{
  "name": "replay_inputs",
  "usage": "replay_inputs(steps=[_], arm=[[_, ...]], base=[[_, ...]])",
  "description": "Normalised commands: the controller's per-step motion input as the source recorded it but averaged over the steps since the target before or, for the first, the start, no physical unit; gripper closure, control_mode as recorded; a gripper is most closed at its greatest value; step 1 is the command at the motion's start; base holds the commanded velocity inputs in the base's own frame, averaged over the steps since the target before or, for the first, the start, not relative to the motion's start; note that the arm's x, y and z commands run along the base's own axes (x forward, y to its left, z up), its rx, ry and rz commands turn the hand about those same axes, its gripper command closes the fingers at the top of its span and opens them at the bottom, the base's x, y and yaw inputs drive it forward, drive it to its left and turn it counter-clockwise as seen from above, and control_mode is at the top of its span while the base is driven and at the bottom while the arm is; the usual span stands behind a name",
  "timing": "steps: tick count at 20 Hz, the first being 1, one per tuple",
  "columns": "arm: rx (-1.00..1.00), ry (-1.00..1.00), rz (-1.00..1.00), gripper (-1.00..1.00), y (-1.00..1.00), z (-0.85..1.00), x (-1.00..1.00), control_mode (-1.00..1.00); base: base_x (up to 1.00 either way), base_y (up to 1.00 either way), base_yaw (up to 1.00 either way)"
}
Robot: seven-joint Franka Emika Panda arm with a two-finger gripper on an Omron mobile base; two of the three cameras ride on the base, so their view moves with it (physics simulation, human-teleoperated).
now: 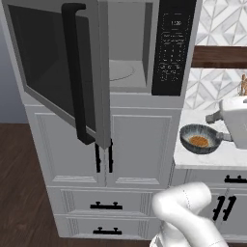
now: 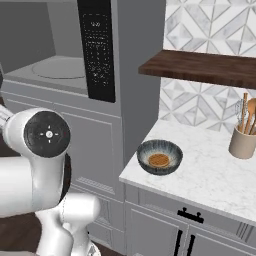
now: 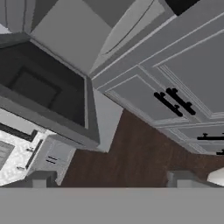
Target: Open the microwave, place the bowl with waffle inside the microwave, then close the microwave door and turn it on.
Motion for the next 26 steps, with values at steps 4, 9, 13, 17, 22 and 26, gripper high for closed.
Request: replay_inputs(steps=[4,9,13,17,22,26], arm=[[0.20,0.64,-0.15,-1.00,0.37,-0.13,0.97,-1.00],[0.25,0.43,-0.11,-1.00,0.40,-0.23,0.57,-1.00],[0.14,0.30,-0.10,-1.00,0.81,-0.37,0.62,-1.00],[0.06,0.17,-0.04,-1.00,0.98,-0.22,0.74,-1.00],[0.02,0.14,0.07,-1.00,0.71,0.00,0.87,-1.00],[0.00,0.02,0.14,-1.00,0.58,0.00,0.76,-1.00]], base=[[0.00,0.00,0.00],[0.00,0.00,0.00],[0.00,0.00,0.00],[0.00,0.00,0.00],[0.00,0.00,0.00],[0.00,0.00,0.00]])
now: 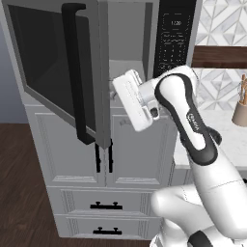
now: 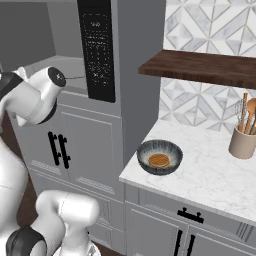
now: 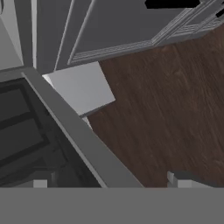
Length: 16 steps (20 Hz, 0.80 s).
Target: Open the microwave, place the bowl with waffle inside the microwave, then close the microwave door and turn it on.
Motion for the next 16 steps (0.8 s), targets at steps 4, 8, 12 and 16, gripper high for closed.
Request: replay_inputs(steps=[4,8,12,16], arm=[[0.00,0.01,0.17,-1.00,0.95,-0.01,0.56,-1.00],[0.00,0.00,0.16,-1.00,1.00,0.00,0.16,-1.00],[0.00,0.00,0.12,-1.00,0.94,0.00,0.00,-1.00],[0.00,0.00,0.06,-1.00,1.00,-0.11,0.07,-1.00]], base=[[0.00,0.00,0.00],[0.00,0.00,0.00],[0.00,0.00,0.00],[0.00,0.00,0.00]])
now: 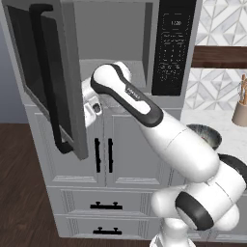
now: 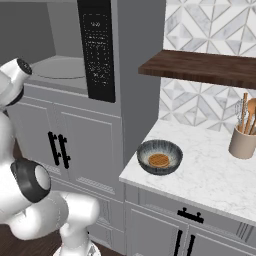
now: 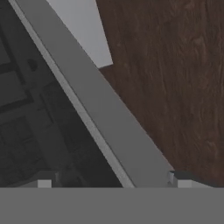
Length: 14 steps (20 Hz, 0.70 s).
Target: Open the microwave, place the bowl with waffle inside the microwave, then close the microwave door and turn it on.
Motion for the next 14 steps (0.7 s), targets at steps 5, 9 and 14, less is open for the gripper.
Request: replay_inputs(steps=[5,9,14], arm=[[0.00,0.02,0.00,-1.00,1.00,-0.17,0.25,-1.00],[0.03,-0.04,-0.01,-1.00,0.67,-0.03,-0.06,-1.00],[0.24,-0.35,-0.02,-1.00,-0.90,0.01,-0.95,-1.00]], base=[[0.00,0.00,0.00],[0.00,0.00,0.00],[0.00,0.00,0.00]])
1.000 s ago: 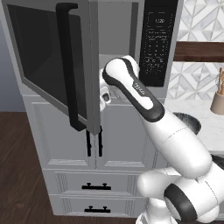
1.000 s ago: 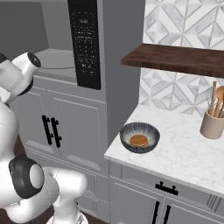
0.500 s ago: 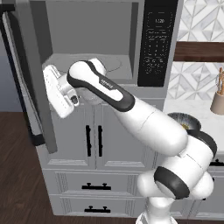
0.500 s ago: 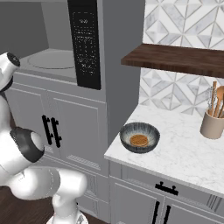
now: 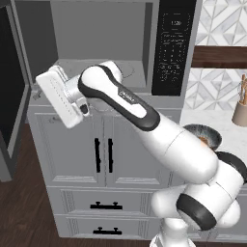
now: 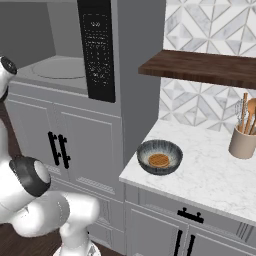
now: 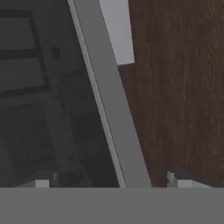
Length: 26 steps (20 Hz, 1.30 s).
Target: Open the microwave, place the bowl with waffle inside the microwave, then close the microwave door and turn it on.
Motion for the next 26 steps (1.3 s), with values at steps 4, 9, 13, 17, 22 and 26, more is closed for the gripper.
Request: replay_inputs(steps=[4,9,13,17,22,26], arm=[[0.07,-0.32,-0.04,-1.00,-1.00,-0.05,-1.00,-1.00],[0.00,-0.15,-0.07,-1.00,-1.00,-0.10,-0.85,-1.00],[0.01,0.09,-0.11,-1.00,-1.00,0.00,-0.24,-1.00],[-0.20,0.22,-0.09,-1.00,-0.96,-0.41,0.00,-1.00],[-0.87,0.13,-0.03,-1.00,-0.37,-0.38,-0.04,-1.00],[-0.59,0.03,0.01,-1.00,-0.58,-0.31,-0.26,-1.00]], base=[[0.00,0.00,0.00],[0.00,0.00,0.00],[0.00,0.00,0.00],[0.00,0.00,0.00],[0.00,0.00,0.00],[0.00,0.00,0.00]])
